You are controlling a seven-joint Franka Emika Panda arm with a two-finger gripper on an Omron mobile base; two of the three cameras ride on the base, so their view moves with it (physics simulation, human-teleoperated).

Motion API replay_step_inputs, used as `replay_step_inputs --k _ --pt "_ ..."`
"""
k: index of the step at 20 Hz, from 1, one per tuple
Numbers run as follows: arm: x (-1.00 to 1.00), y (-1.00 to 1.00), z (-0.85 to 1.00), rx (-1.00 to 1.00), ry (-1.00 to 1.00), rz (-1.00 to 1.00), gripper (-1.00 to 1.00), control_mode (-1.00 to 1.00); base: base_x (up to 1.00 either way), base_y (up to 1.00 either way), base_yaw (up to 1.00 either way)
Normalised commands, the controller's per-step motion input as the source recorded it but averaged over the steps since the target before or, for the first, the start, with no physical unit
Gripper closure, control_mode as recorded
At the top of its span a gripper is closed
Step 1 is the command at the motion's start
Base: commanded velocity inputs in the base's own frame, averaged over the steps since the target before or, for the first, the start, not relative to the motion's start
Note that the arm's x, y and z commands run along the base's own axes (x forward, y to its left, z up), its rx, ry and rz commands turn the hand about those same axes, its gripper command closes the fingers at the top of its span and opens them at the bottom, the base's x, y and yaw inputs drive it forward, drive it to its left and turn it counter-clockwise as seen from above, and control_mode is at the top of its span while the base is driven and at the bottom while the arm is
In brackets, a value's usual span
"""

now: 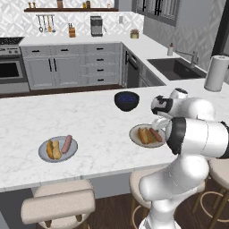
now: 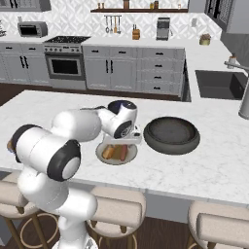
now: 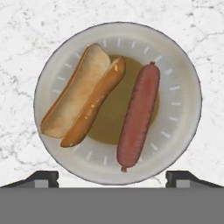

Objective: Place one bun and one sausage from the bowl on each plate.

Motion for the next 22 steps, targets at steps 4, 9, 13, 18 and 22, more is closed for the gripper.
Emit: replay_step_inputs --k 4,9,13,18,22 --pt "-0.61 0.16 0.82 0.00 -0.02 0.00 -1.00 -1.00 0.00 0.00 0.00" --pt "-0.55 0.21 0.85 0.00 0.00 0.00 -1.00 -1.00 0.00 0.00 0.00" --pt "-0.48 0.26 0.93 0.00 0.00 0.00 -1.00 -1.00 0.00 0.00 0.00" --pt "-0.48 0.30 0.90 0.00 -0.08 0.00 -1.00 -1.00 0.00 0.00 0.00" --pt "-0.56 0.46 0.61 0.00 -0.23 0.00 -1.00 -1.00 0.00 0.00 0.00"
